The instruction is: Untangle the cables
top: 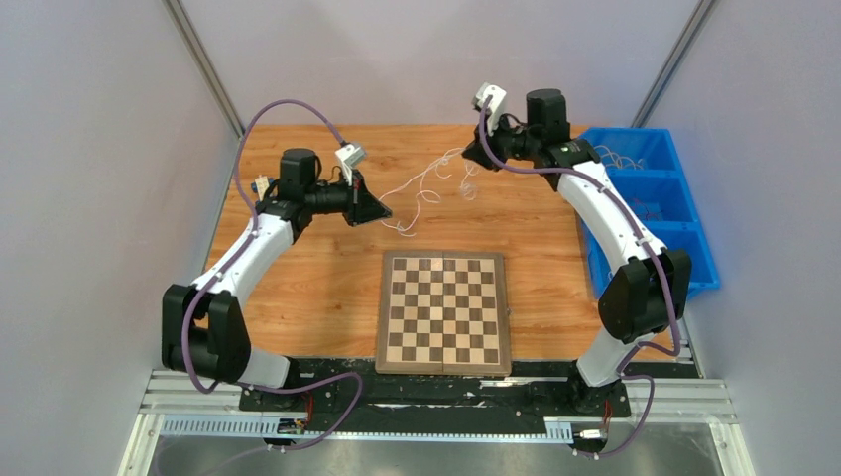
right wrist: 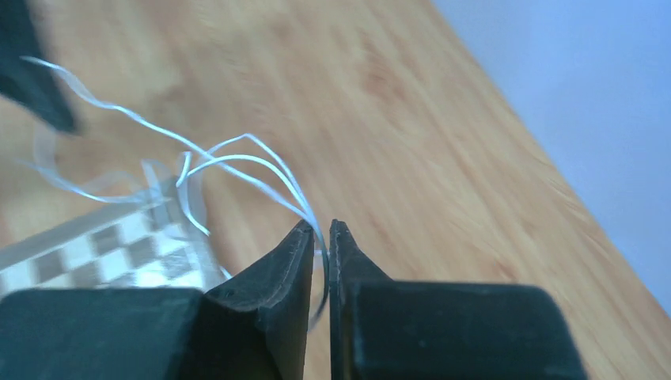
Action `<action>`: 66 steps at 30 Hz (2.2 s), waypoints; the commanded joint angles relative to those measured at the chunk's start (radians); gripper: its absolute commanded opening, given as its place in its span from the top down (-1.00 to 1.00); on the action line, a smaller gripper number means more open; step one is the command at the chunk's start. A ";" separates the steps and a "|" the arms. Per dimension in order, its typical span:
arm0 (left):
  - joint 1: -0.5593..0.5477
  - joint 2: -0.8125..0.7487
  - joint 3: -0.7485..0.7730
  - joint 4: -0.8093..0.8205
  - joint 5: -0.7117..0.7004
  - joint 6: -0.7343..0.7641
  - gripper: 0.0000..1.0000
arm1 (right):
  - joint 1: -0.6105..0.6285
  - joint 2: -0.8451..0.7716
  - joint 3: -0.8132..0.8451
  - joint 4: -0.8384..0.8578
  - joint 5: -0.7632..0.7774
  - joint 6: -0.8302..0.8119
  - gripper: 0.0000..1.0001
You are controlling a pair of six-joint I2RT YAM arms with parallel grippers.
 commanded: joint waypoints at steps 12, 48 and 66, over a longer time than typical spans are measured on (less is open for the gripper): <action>0.221 -0.259 0.119 -0.206 0.090 0.044 1.00 | -0.312 0.041 -0.024 0.113 0.355 -0.140 1.00; 0.177 -0.034 0.592 0.621 0.051 -0.992 1.00 | 0.248 0.192 -0.338 0.777 0.050 0.376 1.00; 0.278 0.095 1.082 0.547 -0.065 -0.879 1.00 | 0.112 0.158 -0.473 0.461 0.038 0.054 0.79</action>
